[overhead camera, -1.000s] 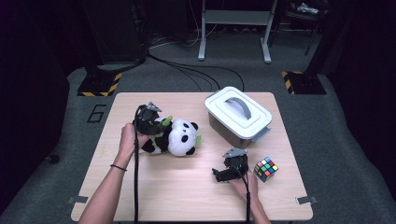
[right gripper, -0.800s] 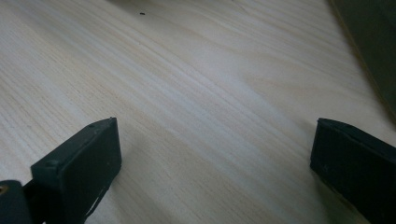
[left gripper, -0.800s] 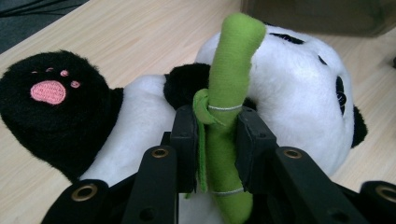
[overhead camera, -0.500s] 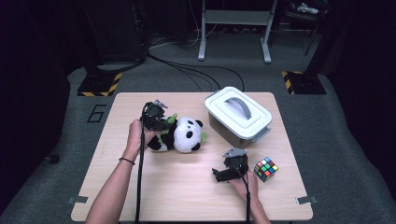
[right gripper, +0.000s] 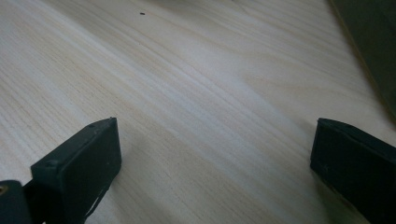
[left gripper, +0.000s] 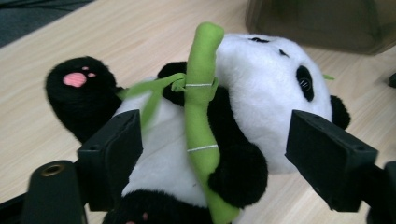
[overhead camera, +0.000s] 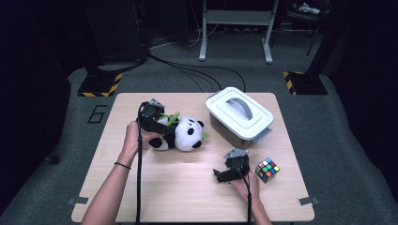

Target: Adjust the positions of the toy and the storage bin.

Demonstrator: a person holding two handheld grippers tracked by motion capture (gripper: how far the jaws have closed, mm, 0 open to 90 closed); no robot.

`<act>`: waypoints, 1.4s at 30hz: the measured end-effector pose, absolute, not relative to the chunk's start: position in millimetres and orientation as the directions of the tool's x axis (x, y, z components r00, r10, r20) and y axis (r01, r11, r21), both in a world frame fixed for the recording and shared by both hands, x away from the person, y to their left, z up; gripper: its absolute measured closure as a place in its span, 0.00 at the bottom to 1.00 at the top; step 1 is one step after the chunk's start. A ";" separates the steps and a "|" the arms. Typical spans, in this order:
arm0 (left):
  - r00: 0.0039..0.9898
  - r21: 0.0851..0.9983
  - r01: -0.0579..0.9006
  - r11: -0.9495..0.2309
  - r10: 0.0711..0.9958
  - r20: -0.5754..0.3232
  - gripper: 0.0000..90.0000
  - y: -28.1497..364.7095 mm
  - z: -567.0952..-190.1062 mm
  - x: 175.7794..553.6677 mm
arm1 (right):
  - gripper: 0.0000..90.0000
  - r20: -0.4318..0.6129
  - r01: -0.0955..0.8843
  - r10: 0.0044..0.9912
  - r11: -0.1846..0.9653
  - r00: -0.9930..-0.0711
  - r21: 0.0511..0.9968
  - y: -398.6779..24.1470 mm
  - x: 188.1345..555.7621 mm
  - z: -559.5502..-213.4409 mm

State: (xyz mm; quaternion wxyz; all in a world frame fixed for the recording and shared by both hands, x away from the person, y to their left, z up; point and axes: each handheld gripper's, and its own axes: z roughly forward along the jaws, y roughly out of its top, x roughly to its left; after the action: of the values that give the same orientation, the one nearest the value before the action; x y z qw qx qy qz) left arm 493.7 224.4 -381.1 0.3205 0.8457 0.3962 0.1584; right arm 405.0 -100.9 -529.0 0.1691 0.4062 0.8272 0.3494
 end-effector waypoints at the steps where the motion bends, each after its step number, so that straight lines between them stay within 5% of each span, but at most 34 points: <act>1: 0.638 0.674 0.562 -0.479 0.770 0.015 0.17 225.6 -378.0 489.2 | 0.01 0.004 0.554 0.790 0.425 -0.613 0.716 -100.9 405.0 -529.0; 17: 0.643 0.688 0.525 -0.501 0.763 0.065 0.07 251.9 -383.5 420.7 | 0.01 0.000 0.550 0.787 0.431 -0.617 0.715 -101.4 405.1 -529.0; 33: 0.582 0.684 0.614 -0.394 0.811 -0.055 0.00 274.1 -484.7 376.3 | 0.01 0.005 0.560 0.797 0.419 -0.604 0.715 -100.2 403.9 -529.1; 42: 0.556 0.672 0.622 -0.401 0.831 -0.019 0.00 268.4 -514.1 365.0 | 0.01 -0.002 0.551 0.791 0.428 -0.612 0.716 -100.9 403.6 -529.1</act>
State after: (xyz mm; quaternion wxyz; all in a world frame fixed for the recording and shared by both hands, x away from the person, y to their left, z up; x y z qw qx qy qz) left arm 365.0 268.4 -514.1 0.3222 0.8212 0.4422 0.1619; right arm 403.6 -100.9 -529.1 0.1718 0.4053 0.8274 0.3487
